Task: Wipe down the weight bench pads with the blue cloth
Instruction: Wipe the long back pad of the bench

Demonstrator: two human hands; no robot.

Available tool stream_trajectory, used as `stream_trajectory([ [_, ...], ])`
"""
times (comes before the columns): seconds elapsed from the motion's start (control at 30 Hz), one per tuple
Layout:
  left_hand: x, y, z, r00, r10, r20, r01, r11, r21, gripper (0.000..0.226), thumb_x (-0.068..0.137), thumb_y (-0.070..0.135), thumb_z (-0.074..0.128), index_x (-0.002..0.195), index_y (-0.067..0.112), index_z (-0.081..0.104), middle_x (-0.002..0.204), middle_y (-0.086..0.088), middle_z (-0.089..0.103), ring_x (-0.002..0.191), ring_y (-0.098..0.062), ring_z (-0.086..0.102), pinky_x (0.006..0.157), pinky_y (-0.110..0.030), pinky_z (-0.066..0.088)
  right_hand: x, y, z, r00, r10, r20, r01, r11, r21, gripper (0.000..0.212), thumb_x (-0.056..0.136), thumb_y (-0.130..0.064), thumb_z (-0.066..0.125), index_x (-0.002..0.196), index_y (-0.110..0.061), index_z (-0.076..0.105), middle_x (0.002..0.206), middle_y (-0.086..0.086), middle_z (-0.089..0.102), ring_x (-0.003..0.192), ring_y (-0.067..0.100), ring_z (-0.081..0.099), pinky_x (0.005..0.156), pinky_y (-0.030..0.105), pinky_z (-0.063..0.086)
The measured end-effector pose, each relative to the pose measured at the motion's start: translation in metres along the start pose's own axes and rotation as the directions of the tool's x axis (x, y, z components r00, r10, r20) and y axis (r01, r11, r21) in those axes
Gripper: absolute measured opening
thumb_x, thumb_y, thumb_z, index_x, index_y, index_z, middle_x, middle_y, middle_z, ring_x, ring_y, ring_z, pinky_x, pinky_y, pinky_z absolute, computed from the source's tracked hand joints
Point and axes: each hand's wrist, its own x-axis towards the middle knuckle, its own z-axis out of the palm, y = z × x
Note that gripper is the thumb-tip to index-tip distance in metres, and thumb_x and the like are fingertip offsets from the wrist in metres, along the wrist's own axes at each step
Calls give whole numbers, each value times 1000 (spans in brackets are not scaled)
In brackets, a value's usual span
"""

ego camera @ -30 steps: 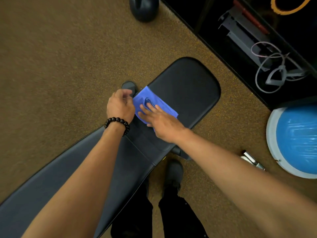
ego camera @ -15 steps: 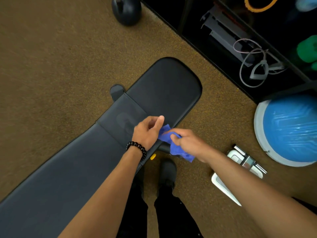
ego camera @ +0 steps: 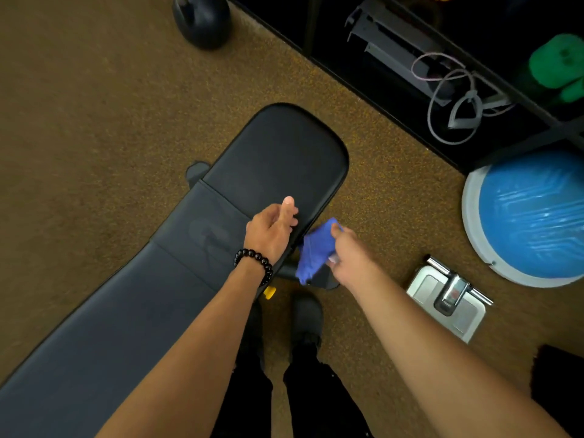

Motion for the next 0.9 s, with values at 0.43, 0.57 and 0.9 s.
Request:
stream_trajectory([
  [0.43,38,13,-7,996,-6,-94,-12,982,-188,55,101,65,39,95,26,77,86,5,78,82,-10,74,81,-32,58,44,-176,93,778,-628,18,530,640,-556,14,99,-25,51,104,-30,63,99,-5,66,80,14,65,62,20,49],
  [0.57,50,16,-32,984,-30,-176,-16,967,-253,55,102,63,39,96,25,77,86,4,79,82,-11,75,81,-33,58,31,-193,159,696,-619,365,648,320,-691,10,100,-28,52,102,-33,61,109,-4,65,94,17,64,72,29,52],
  [0.9,41,-9,-117,868,-149,-474,-67,910,-409,49,106,49,46,88,17,78,78,-5,78,72,-17,74,68,-31,55,-34,-90,279,620,-48,783,655,-518,-550,21,101,-29,54,115,-27,69,132,5,65,123,28,58,96,34,47],
])
